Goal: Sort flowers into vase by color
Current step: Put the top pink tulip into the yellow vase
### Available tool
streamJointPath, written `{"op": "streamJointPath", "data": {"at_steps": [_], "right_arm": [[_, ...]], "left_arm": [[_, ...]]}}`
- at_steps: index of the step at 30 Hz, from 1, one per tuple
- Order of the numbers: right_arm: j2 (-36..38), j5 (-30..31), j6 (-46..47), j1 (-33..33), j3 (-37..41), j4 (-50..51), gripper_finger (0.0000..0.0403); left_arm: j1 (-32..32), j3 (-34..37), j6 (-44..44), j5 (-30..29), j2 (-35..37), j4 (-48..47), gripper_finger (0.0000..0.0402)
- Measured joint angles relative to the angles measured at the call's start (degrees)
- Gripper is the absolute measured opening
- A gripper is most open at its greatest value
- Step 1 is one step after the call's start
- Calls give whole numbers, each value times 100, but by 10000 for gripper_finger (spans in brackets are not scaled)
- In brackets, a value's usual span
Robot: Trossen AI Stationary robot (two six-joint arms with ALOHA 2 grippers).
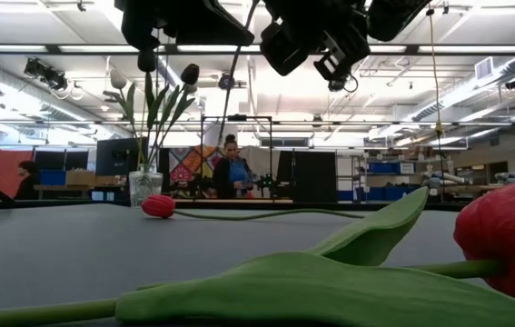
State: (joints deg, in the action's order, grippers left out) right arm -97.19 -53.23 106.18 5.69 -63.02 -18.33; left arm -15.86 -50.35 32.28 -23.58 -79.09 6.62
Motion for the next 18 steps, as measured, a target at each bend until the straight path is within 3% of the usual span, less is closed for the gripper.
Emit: {"op": "streamJointPath", "data": {"at_steps": [7, 12, 18], "right_arm": [[70, 744, -1095, 80, 2, 97, 114], [550, 1428, -1966, 348, 1, 97, 168], [1303, 2445, -3974, 645, 2, 186, 184]], "left_arm": [[0, 1, -381, 77, 39, -257, 6], [-1, 272, -1065, 280, 410, -316, 3], [2, 841, -1941, 616, 963, 140, 2]]}}
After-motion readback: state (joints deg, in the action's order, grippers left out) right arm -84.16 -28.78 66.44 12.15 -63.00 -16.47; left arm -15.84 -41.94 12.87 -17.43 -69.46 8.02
